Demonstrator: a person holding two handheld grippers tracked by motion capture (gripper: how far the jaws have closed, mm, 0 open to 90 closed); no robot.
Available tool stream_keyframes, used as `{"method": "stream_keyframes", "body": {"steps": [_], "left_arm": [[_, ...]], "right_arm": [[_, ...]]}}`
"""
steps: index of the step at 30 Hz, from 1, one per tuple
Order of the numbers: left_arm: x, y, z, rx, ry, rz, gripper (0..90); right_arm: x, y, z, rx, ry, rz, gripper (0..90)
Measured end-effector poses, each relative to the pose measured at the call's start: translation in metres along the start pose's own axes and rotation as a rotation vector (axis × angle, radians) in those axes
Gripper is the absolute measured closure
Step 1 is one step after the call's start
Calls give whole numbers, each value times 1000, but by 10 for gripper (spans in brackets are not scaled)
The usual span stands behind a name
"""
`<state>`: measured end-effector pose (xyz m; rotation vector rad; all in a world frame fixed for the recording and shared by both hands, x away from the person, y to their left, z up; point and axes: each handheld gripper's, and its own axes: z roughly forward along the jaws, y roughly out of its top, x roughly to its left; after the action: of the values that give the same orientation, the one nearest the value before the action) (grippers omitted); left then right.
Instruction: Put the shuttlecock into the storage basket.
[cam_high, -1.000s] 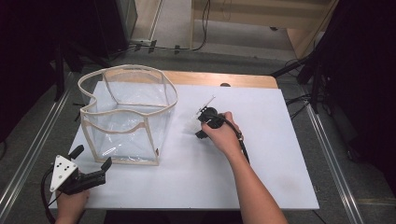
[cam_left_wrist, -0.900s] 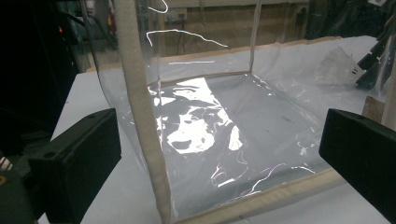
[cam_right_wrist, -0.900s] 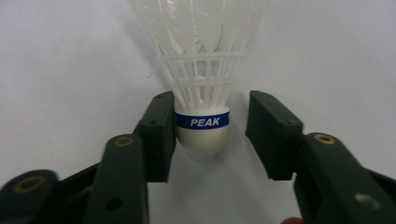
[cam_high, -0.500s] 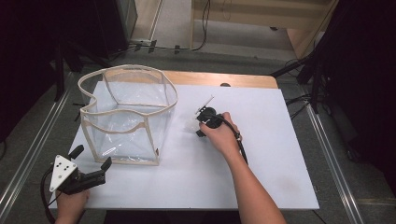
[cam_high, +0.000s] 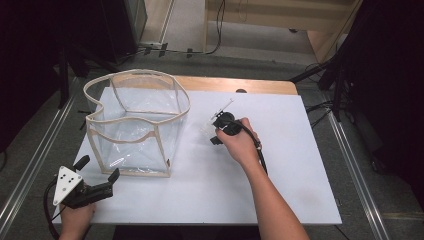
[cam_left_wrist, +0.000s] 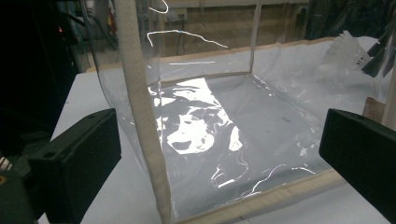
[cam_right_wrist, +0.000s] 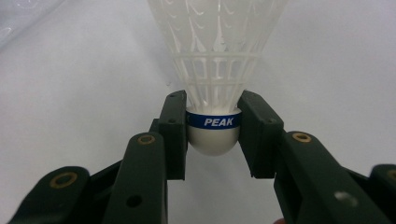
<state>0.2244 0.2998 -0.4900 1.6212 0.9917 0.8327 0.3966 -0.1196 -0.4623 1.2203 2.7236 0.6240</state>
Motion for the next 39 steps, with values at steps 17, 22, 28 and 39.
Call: {"method": "stream_keyframes", "body": {"steps": [17,22,28,39], "left_arm": [[0,0,0,-1,1,-6,0],[0,0,0,0,1,-4,0],[0,0,0,2,1,-1,0],[0,0,0,1,2,-3,0]], "right_arm": [[0,16,-48,-98,3,-8,626],[2,20,-58,-110,3,-16,626],[4,25,-73,-144,15,-18,626],[4,30,-89,-167,11,-31,626]]}}
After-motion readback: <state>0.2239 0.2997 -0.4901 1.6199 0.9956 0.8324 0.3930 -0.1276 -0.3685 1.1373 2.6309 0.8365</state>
